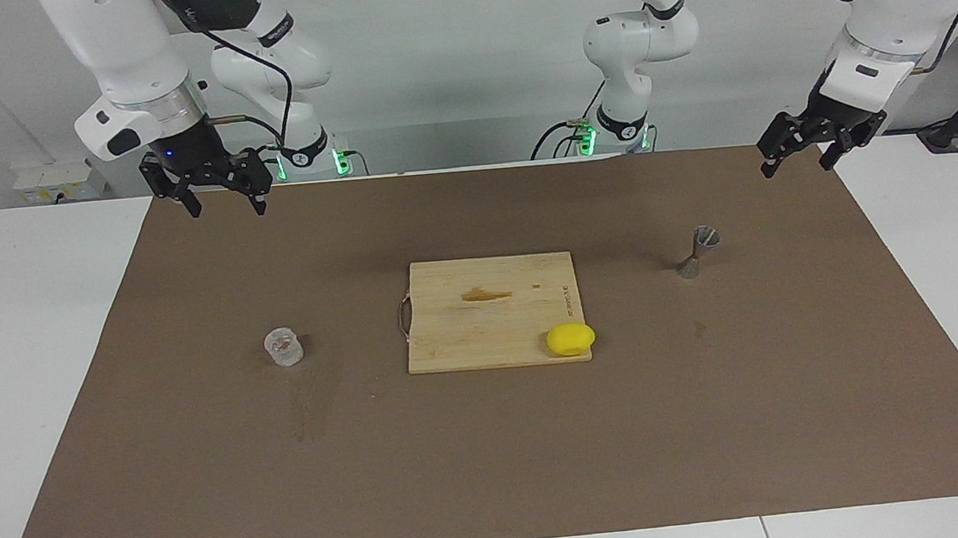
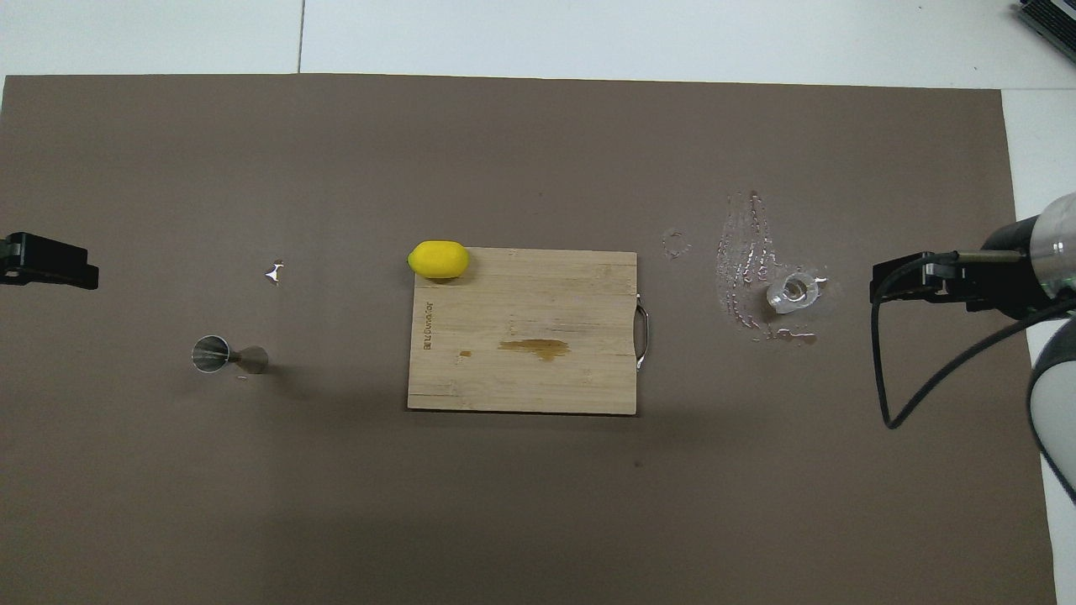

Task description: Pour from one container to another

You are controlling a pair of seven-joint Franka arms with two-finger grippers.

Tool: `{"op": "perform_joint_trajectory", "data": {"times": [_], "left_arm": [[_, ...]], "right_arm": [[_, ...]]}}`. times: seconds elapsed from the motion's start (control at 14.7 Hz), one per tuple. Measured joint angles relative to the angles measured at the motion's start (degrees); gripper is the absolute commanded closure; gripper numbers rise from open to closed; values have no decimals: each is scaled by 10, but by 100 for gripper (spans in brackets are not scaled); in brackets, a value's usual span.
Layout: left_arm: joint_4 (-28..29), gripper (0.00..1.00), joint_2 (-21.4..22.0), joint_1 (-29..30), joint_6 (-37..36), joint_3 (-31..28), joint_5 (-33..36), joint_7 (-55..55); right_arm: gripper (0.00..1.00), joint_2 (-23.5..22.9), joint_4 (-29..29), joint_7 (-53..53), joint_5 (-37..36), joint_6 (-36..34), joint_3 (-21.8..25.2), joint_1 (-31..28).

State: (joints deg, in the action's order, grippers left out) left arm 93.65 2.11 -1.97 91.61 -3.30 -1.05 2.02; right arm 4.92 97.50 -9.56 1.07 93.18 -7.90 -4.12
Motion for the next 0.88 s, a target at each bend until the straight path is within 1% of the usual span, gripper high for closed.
{"op": "perform_joint_trajectory", "data": {"times": [0.61,0.75,0.88], "left_arm": [[1,0,0,0,7,2,0,0],[12,0,1,-1,35,3,0,0],[43,0,5,-1,88,3,0,0]], "right_arm": [[0,0,0,0,0,0,0,0],[0,0,0,0,0,0,0,0],[0,0,0,0,0,0,0,0]]}}
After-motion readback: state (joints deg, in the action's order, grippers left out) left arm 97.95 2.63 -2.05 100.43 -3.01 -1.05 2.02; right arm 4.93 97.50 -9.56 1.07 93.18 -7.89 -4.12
